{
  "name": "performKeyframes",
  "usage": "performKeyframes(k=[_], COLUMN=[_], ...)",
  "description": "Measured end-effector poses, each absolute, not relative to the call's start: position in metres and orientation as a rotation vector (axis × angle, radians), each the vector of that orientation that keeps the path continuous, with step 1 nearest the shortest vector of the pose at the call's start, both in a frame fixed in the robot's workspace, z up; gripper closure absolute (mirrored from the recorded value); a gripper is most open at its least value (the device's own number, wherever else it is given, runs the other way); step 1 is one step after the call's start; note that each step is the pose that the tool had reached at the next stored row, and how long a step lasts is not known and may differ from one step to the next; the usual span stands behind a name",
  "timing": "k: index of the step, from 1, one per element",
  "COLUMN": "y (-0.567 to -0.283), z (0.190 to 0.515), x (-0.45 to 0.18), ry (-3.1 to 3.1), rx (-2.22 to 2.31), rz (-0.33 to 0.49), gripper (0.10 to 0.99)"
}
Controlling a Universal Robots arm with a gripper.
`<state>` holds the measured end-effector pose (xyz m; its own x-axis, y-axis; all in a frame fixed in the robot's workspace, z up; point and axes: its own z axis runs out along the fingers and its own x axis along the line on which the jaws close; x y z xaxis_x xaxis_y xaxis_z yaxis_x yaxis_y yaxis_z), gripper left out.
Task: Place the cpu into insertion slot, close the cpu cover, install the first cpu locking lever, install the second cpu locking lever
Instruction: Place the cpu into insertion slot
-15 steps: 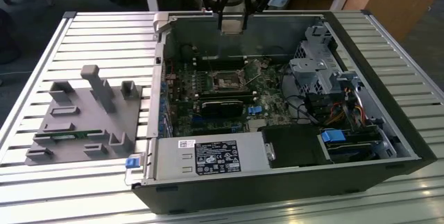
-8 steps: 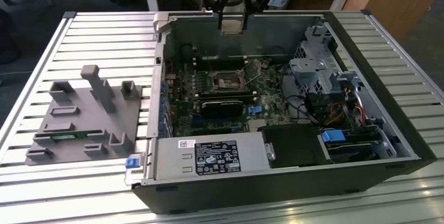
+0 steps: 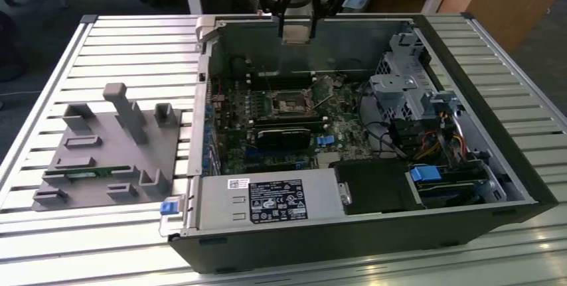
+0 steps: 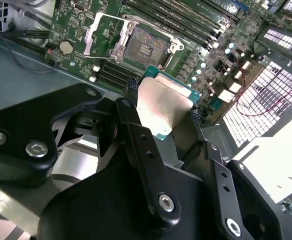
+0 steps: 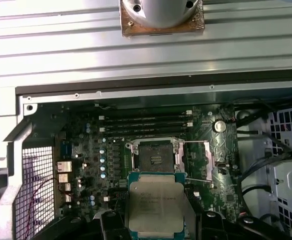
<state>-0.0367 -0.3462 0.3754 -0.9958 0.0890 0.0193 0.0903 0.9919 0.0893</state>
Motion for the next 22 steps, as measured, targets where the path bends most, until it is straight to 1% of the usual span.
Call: performKeyframes(k=[22], y=[-0.3462], z=[0.3754], x=[-0.0367], ry=[-3.115], rx=[-0.277], rz=[-0.142], gripper=[0.561])
